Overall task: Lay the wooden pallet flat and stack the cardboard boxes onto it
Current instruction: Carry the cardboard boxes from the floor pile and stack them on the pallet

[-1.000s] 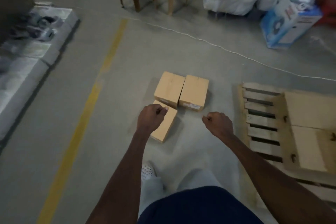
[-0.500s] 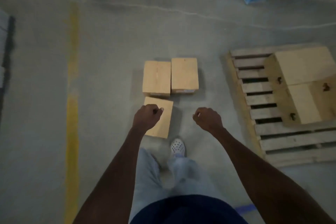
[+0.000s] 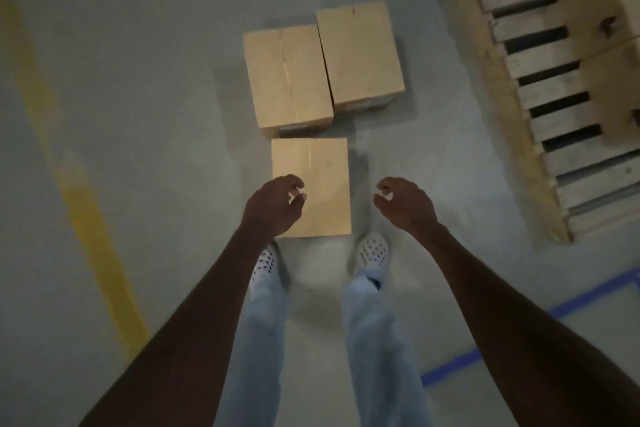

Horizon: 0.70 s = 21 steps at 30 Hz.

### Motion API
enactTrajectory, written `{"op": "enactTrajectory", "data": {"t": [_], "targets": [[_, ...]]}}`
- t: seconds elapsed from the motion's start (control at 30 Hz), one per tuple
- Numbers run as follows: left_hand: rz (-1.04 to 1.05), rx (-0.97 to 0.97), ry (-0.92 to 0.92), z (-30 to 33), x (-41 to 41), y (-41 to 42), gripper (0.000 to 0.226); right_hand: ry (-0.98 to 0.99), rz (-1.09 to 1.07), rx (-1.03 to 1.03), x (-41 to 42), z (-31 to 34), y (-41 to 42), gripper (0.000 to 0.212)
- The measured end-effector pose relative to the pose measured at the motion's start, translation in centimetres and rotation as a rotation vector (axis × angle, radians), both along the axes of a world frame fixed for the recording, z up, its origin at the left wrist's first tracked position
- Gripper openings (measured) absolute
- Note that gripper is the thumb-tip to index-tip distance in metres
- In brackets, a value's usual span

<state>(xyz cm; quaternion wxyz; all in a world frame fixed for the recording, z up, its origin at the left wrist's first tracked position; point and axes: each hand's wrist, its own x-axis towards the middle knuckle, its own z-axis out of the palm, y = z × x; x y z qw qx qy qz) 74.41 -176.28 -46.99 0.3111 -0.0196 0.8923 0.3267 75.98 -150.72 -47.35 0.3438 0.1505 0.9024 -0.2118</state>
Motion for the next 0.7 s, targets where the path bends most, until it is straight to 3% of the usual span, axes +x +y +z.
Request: {"op": "enactTrajectory", "data": {"t": [0.17, 0.33, 0.53, 0.63, 0.7], "targets": [[-0.054, -0.045, -0.039, -13.9, 2.0, -2.7, 0.037, 0.007, -0.069, -0.001, 1.5, -13.5, -1.6, 0.036], [-0.01, -0.085, -0.109, -25.2, 4.3, -2.8, 0.063, 0.014, -0.11, 0.012, 3.8, -25.3, -2.8, 0.051], [0.458, 0.041, -0.18, -32.7, 5.3, -1.3, 0.083, 0.063, -0.528, -0.177, 6.4, -33.5, -3.5, 0.078], [0.636, 0.151, -0.302, -34.2, 5.0, -1.3, 0.095, 0.058, -0.652, -0.353, 7.6, -35.0, -3.8, 0.053], [0.634, 0.175, -0.334, -34.3, 4.9, -2.0, 0.089, 0.102, -0.647, -0.452, 8.1, -34.6, -4.0, 0.049]]}}
